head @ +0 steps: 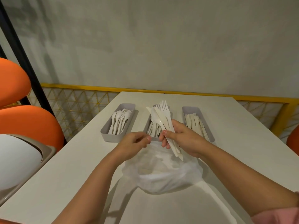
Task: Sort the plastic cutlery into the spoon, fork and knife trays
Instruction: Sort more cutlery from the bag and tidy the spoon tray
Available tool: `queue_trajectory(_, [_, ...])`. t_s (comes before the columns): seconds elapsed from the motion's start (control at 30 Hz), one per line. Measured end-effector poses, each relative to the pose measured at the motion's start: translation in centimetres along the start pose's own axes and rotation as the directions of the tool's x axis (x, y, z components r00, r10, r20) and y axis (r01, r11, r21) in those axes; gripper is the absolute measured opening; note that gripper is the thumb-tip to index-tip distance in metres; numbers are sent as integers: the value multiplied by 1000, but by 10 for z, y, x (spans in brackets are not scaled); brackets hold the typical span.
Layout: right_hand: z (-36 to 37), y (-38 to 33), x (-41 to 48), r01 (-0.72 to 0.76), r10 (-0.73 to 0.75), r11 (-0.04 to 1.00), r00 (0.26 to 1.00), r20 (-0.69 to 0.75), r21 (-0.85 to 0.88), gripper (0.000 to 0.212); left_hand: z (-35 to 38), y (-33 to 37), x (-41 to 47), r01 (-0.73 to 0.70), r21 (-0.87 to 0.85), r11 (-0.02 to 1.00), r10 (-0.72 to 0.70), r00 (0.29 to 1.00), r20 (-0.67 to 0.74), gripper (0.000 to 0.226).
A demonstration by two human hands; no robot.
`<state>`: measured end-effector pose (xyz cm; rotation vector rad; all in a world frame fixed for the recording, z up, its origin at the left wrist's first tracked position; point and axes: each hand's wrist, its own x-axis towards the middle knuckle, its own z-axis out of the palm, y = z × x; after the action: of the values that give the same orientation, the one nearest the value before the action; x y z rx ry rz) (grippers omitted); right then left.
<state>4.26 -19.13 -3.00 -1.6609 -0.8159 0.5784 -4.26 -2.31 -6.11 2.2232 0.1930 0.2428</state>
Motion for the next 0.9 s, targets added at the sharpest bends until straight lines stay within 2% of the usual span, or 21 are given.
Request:
queue_trajectory(0.13, [5, -3, 3, 48, -47, 998, 999, -9, 31, 22, 6, 18, 1, -15, -272, 962, 4, 999, -41, 40])
queue_trajectory(0.27, [14, -5, 6, 47, -47, 996, 999, -2, 78, 25, 20, 30, 4, -8, -498, 867, 4, 1000, -9, 34])
queue_trajectory(0.4, [24, -5, 6, 16, -15, 999, 1000, 11, -40, 19, 29, 38, 7, 116, -705, 700, -161, 987, 3, 23])
queue_trajectory(0.5, [28, -3, 5, -5, 5, 998, 1000, -4, -65, 21, 30, 42, 6, 147, -745, 651, -223, 975, -3, 22])
queue_trajectory(0.6, [32, 2, 7, -44, 41, 999, 994, -97, -32, 27, 28, 42, 6, 127, -776, 617, -257, 965, -47, 26])
queue_trajectory(0.7, [33, 6, 13, -44, 17, 989, 982, -190, -140, 26, 24, 41, 7, 122, -803, 584, -278, 959, -57, 29])
queue_trajectory(0.9, [36, 0, 17, -100, 21, 950, 965, -260, -295, 22, 20, 41, 7, 173, -854, 491, -345, 938, -8, 32])
